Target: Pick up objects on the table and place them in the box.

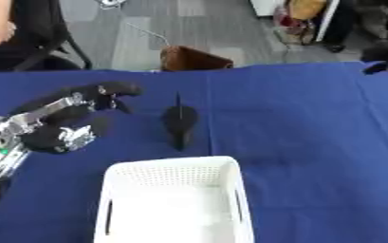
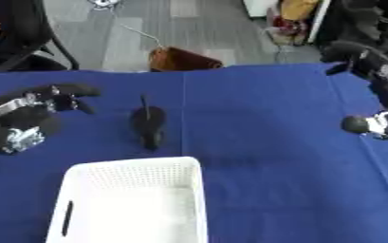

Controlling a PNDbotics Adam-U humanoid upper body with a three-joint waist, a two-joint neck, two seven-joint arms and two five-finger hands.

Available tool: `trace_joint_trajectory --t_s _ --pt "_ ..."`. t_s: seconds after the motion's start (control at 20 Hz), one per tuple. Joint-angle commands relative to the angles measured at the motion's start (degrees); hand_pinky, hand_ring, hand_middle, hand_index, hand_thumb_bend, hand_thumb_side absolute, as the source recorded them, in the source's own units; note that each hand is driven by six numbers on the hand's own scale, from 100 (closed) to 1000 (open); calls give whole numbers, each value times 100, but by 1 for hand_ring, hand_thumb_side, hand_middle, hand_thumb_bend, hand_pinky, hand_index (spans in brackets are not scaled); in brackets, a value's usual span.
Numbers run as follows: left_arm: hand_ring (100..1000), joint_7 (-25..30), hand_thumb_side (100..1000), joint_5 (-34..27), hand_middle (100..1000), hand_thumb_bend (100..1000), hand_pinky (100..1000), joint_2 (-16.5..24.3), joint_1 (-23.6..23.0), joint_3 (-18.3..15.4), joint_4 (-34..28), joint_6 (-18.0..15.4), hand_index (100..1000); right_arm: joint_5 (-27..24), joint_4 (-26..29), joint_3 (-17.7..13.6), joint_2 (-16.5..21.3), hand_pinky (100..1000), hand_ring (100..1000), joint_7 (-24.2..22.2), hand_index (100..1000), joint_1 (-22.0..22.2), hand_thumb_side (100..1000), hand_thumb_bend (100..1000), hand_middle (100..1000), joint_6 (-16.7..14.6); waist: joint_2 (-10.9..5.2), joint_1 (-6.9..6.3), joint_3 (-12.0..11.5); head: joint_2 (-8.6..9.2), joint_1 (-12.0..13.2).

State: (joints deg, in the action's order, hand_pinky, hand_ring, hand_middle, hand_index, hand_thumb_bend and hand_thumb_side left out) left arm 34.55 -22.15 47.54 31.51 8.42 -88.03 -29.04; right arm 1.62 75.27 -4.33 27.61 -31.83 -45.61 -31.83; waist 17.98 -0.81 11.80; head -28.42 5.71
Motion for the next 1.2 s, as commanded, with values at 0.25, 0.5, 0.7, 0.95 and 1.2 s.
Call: trace_joint_trajectory --t_s 0.25,0.5,0.7,0.95,1.2 --pt "1000 1315 551 193 924 100 830 251 55 -134 8 -1456 980 -93 186 -173 219 753 843 -2014 942 23 683 850 832 -2014 -54 -25 148 116 48" --pt "1000 1217 551 533 924 100 832 255 27 -176 132 -1690 979 -110 207 -226 231 751 842 -2014 940 81 683 850 830 -2014 -30 -29 165 94 70" --pt "1000 1058 538 722 923 100 836 263 24 -199 229 -1773 977 -116 215 -251 233 750 842 -2014 940 98 685 850 830 -2014 -25 -25 145 85 96" --pt "1000 835 529 992 936 100 833 255 49 -239 395 -1841 981 -120 225 -264 218 750 842 -2014 940 106 684 850 830 -2014 -20 -20 151 98 133" --pt "1000 430 577 1394 951 100 829 234 109 -312 745 -1846 986 -121 239 -274 201 748 841 -2014 940 124 684 853 829 -2014 -7 -27 182 109 218"
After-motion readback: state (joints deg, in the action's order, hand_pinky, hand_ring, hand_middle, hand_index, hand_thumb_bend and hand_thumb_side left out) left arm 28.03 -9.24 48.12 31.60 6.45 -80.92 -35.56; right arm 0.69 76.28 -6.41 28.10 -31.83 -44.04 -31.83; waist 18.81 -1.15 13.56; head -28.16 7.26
